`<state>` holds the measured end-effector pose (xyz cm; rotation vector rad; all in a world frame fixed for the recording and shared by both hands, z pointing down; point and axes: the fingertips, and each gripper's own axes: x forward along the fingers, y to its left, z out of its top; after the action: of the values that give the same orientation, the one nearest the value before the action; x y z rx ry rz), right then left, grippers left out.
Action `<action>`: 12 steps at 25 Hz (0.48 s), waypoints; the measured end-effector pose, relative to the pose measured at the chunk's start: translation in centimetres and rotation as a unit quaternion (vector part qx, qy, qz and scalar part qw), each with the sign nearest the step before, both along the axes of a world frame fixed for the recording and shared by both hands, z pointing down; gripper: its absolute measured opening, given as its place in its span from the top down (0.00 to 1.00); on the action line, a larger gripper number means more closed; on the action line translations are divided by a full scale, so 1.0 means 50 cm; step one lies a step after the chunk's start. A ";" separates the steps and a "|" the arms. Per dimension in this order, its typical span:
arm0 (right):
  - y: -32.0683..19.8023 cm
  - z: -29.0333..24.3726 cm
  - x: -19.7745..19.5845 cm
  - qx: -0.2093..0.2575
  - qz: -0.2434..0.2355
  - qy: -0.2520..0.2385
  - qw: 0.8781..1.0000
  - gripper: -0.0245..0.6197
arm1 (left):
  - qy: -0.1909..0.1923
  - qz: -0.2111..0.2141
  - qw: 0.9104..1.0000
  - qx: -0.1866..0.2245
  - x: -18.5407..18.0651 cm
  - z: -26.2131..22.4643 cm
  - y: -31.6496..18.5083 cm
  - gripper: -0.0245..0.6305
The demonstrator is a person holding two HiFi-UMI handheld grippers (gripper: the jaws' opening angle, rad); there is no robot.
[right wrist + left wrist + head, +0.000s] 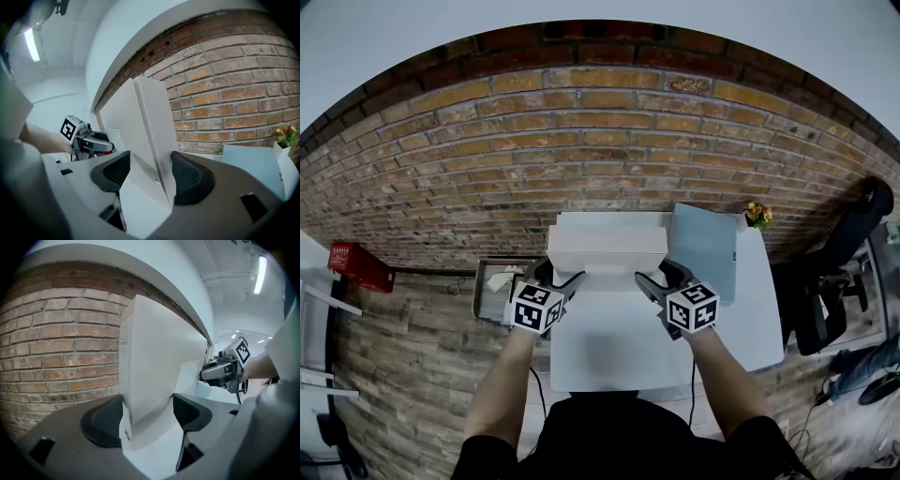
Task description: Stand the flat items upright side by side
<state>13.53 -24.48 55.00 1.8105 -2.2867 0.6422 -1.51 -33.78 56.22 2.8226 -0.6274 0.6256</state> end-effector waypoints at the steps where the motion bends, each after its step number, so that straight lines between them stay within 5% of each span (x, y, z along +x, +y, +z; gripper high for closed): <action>1: 0.001 0.000 -0.002 -0.002 -0.009 0.007 1.000 0.53 | -0.003 -0.002 1.000 -0.001 -0.001 0.000 0.001 0.42; 6: 0.004 -0.003 -0.016 -0.004 -0.053 0.004 0.999 0.38 | -0.008 -0.012 1.000 -0.009 -0.004 0.003 0.004 0.42; 12: -0.002 -0.002 0.002 -0.013 -0.064 -0.001 0.998 0.33 | -0.011 -0.021 1.000 -0.018 -0.011 0.007 0.003 0.43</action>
<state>13.63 -24.58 54.90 1.6363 -2.3606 0.6490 -2.08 -33.61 56.56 2.7651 -0.6712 0.6549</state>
